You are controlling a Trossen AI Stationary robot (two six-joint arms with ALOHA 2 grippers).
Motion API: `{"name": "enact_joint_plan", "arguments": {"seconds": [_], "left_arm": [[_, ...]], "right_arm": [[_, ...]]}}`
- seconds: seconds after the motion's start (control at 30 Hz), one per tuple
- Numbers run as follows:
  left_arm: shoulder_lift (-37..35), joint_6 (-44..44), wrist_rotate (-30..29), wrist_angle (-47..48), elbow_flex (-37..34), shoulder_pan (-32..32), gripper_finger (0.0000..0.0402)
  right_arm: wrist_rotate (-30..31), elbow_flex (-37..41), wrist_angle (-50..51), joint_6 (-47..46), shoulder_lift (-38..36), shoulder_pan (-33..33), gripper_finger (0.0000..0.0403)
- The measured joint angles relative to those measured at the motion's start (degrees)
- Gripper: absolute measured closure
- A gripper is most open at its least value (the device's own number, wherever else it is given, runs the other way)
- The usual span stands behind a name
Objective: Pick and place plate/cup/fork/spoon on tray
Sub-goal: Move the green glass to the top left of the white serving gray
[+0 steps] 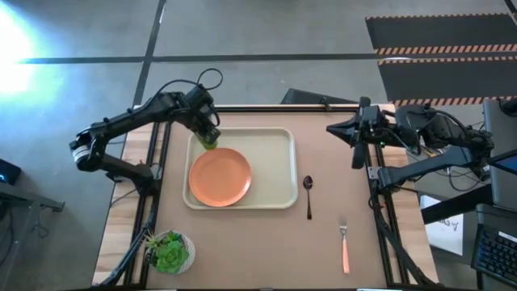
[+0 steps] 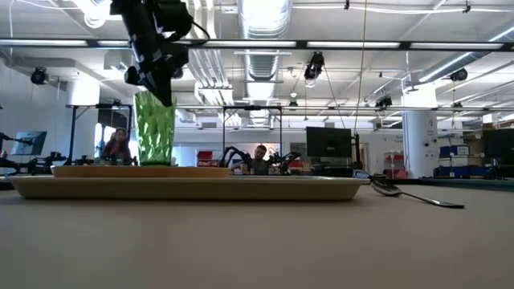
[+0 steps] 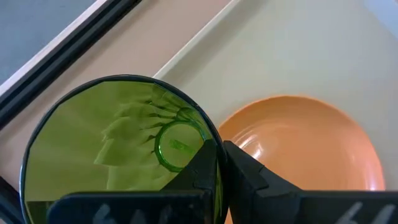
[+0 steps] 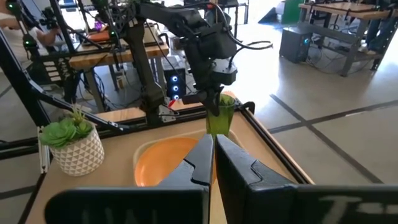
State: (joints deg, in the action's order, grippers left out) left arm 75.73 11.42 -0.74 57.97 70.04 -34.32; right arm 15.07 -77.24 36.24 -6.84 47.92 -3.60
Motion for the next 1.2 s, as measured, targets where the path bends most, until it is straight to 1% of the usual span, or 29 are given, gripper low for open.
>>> {"name": "enact_joint_plan", "arguments": {"seconds": [0.17, 0.3, 0.5, 0.63, 1.2], "left_arm": [[1.01, -1.23, -0.58, -0.01, -0.13, -0.62, 0.0402], [2.37, -1.74, -2.22, 0.01, -0.43, -0.6, 0.0402], [4.17, -3.13, -2.72, -0.36, -2.51, -0.6, 0.0402], [4.23, -3.23, -2.86, -1.25, -3.67, -0.5, 0.0402], [4.06, -3.28, -2.55, -4.49, -3.56, 0.58, 0.0401]], "right_arm": [[0.0, 0.58, 0.01, -0.15, 0.02, 0.0, 0.0394], [0.0, 0.69, -0.01, -0.1, 0.02, 0.0, 0.0394], [0.0, 0.69, -0.01, -0.04, 0.0, 0.0, 0.0394], [0.0, 0.69, -0.03, 0.17, -0.02, 0.0, 0.0394], [0.04, 0.69, -0.63, 0.42, -0.02, 0.0, 0.0394]]}}
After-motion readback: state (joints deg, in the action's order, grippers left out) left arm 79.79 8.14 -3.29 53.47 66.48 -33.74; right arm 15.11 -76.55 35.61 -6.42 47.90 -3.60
